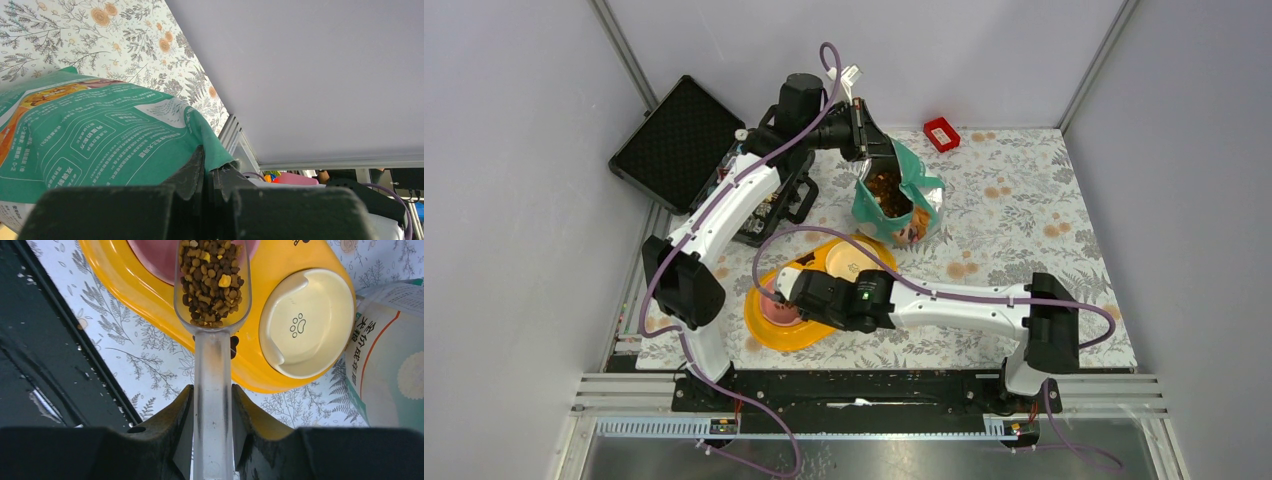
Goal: Serve the pet food
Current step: Pour the pet food into the pet food bowl.
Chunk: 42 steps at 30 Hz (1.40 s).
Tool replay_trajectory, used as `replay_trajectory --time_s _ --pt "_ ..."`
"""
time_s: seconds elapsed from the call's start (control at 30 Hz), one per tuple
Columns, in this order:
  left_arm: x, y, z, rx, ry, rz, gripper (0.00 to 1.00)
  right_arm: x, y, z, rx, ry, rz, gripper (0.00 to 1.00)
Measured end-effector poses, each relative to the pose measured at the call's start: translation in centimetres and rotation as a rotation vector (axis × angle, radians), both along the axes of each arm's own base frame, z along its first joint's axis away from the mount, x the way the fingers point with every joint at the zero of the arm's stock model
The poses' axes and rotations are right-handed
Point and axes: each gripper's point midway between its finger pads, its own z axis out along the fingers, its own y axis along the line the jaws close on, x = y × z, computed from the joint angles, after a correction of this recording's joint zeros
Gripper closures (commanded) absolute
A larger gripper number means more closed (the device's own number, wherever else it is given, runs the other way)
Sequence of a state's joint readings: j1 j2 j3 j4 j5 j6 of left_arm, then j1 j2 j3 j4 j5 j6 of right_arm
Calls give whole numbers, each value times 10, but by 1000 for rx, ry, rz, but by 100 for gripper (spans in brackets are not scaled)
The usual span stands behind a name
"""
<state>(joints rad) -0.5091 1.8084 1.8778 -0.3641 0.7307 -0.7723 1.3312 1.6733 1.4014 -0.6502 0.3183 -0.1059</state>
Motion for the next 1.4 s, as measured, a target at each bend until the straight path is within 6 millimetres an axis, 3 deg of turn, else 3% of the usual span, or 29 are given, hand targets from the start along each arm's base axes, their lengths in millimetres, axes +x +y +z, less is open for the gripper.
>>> replay_trajectory --time_s 0.1,0.4,0.9,1.4 --pt "0 0 0 0 1 0 100 2 -3 -5 -40 -14 1 100" --pt "0 2 0 -1 7 6 100 10 -7 6 -72 -75 0 100" --pt "0 4 0 -6 6 9 100 2 -3 11 -111 -110 58 100" --pt "0 8 -1 -6 6 17 100 5 -5 8 -208 -140 91 100"
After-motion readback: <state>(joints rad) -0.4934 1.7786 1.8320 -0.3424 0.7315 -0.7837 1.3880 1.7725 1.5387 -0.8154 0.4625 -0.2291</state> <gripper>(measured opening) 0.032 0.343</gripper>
